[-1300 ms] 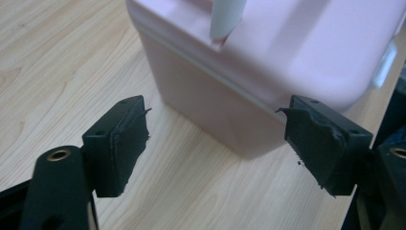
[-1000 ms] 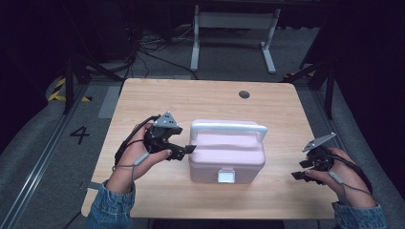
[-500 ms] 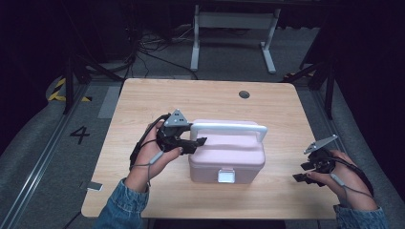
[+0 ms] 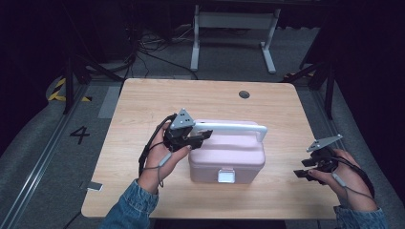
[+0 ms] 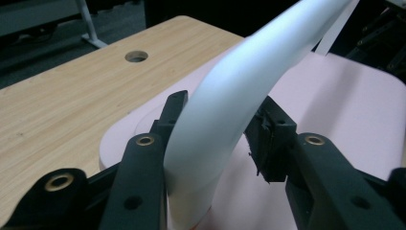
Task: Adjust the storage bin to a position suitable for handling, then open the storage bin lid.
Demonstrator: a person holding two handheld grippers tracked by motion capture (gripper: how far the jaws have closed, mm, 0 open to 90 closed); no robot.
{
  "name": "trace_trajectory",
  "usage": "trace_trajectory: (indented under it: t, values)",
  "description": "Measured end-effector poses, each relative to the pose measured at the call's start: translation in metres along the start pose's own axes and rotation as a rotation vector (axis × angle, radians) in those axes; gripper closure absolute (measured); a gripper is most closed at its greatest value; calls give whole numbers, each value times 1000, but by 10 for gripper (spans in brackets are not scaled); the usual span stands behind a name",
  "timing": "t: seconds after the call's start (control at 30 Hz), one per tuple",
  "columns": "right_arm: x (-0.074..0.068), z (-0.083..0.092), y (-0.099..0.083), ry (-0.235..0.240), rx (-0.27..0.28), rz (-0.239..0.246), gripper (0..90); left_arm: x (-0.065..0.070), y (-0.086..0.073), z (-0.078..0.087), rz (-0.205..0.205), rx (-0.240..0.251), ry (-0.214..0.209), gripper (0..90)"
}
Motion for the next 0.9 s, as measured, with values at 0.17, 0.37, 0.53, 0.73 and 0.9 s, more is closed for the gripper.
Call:
trace_trajectory:
  t: [0.17,0.37,0.53,0.73,0.9]
  values:
    - [0,3,2,-15,29,9,458,0,2,6,8,27,24,696]
    - [-1,4,2,-17,43,13,460,1,4,9,19,35,32,690]
    - [0,4,1,-22,46,16,461,1,6,10,7,52,42,685]
    - [-1,5,1,-31,55,16,472,-2,10,10,18,72,39,685]
    - [-4,7,2,-25,92,16,486,-6,14,9,17,85,46,685]
Point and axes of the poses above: each handheld gripper's, and its own axes: z roughly backward along the jaws, y roughly out of its top, x roughly to its right, the point moved 1 cm from there along -z, roughly forward along the jaws, and after that the axes turned 1 degree about -y, right-handed, at the moved point
